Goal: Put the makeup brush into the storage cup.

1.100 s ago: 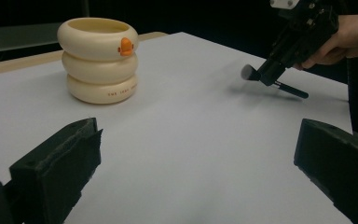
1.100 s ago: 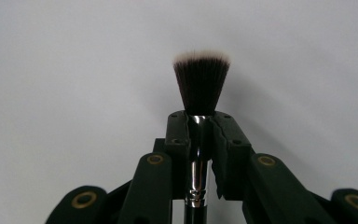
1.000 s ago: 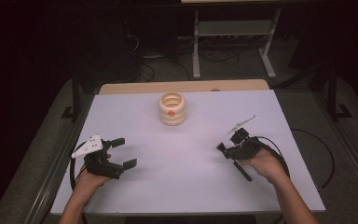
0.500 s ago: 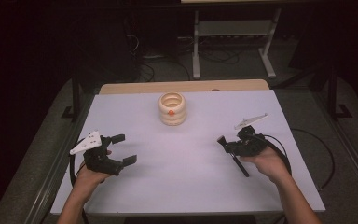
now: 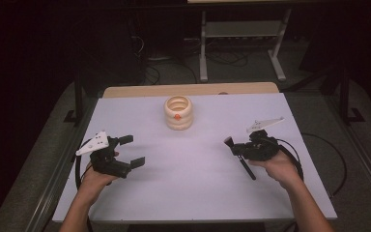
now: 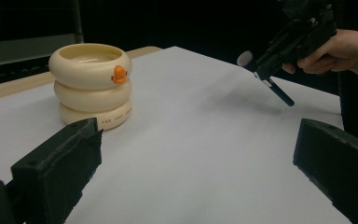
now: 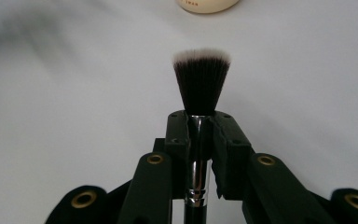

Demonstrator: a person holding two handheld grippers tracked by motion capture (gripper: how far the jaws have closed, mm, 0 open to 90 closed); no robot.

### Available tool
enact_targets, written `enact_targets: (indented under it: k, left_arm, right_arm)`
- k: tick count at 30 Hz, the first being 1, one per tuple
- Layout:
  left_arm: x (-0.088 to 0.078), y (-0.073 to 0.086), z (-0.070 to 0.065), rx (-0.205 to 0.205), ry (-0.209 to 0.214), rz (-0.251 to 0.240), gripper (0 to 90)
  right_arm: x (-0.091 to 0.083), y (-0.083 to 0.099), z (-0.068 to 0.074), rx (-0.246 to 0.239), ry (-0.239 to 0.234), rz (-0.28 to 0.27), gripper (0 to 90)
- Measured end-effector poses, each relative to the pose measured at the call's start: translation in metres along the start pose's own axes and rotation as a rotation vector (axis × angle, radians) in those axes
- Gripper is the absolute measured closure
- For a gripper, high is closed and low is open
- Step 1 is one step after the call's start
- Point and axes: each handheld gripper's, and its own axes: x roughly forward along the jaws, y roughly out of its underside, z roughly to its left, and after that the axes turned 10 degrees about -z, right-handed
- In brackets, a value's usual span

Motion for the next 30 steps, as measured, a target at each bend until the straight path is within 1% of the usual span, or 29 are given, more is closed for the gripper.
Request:
enact_targets:
  k: [1, 3, 4, 8, 9, 11, 12, 13, 15, 17, 18, 21, 22, 23, 24, 25, 26, 27, 28, 30]
  left_arm:
    - [0.001, -0.001, 0.001, 0.004, 0.003, 0.005, 0.4]
    - [0.003, -0.001, 0.001, 0.003, 0.006, -0.008, 0.4]
    - [0.004, -0.001, 0.002, 0.005, 0.010, -0.010, 0.4]
    - [0.008, -0.003, 0.004, 0.004, 0.018, -0.027, 0.4]
    - [0.008, -0.004, 0.004, 0.005, 0.019, -0.026, 0.4]
    - [0.011, -0.005, 0.004, 0.009, 0.027, -0.029, 0.4]
    - [0.013, -0.006, 0.004, 0.016, 0.027, -0.025, 0.4]
    - [0.015, -0.007, 0.004, 0.023, 0.026, -0.018, 0.4]
    - [0.018, -0.009, 0.004, 0.032, 0.026, -0.010, 0.4]
    - [0.022, -0.011, 0.004, 0.035, 0.036, -0.019, 0.4]
    - [0.024, -0.012, 0.005, 0.042, 0.044, -0.019, 0.4]
    - [0.028, -0.012, 0.005, 0.033, 0.053, -0.030, 0.4]
    - [0.031, -0.012, 0.004, 0.024, 0.067, -0.039, 0.4]
    - [0.031, -0.012, 0.004, 0.024, 0.067, -0.039, 0.4]
    - [0.035, -0.012, 0.003, 0.033, 0.079, -0.022, 0.4]
    - [0.035, -0.012, 0.003, 0.033, 0.079, -0.022, 0.4]
    - [0.039, -0.011, 0.002, 0.053, 0.082, 0.001, 0.4]
    - [0.039, -0.011, 0.002, 0.053, 0.082, 0.001, 0.4]
    - [0.041, -0.010, 0.002, 0.052, 0.085, 0.005, 0.4]
    - [0.045, -0.009, 0.001, 0.042, 0.086, 0.007, 0.4]
  right_arm:
    - [0.000, 0.000, -0.001, -0.006, 0.000, -0.003, 76.6]
    - [-0.002, 0.000, -0.001, -0.001, -0.003, -0.022, 76.6]
    - [-0.003, -0.001, -0.002, -0.003, -0.013, -0.040, 76.6]
    - [-0.004, -0.001, -0.002, -0.012, -0.024, -0.063, 76.6]
    - [-0.004, -0.001, -0.002, -0.020, -0.027, -0.077, 76.6]
    - [-0.004, -0.002, -0.002, -0.033, -0.031, -0.088, 76.6]
    - [-0.004, -0.002, -0.002, -0.032, -0.033, -0.099, 76.6]
    - [-0.004, -0.003, -0.003, -0.046, -0.037, -0.111, 76.6]
    - [-0.004, -0.003, -0.002, -0.039, -0.031, -0.110, 76.6]
    - [-0.005, -0.003, -0.003, -0.045, -0.029, -0.120, 76.6]
    - [-0.005, -0.003, -0.003, -0.037, -0.022, -0.135, 76.6]
    - [-0.006, -0.004, -0.005, -0.044, -0.026, -0.148, 76.6]
    - [-0.006, -0.005, -0.004, -0.044, -0.031, -0.157, 76.6]
    - [-0.006, -0.005, -0.004, -0.044, -0.031, -0.157, 76.6]
    - [-0.006, -0.006, -0.004, -0.052, -0.043, -0.174, 76.6]
    - [-0.006, -0.006, -0.004, -0.052, -0.043, -0.174, 76.6]
    - [-0.006, -0.007, -0.003, -0.052, -0.059, -0.187, 76.6]
    - [-0.006, -0.007, -0.003, -0.052, -0.059, -0.187, 76.6]
    - [-0.005, -0.010, -0.004, -0.053, -0.067, -0.205, 76.6]
    - [-0.005, -0.011, -0.004, -0.051, -0.076, -0.214, 76.6]
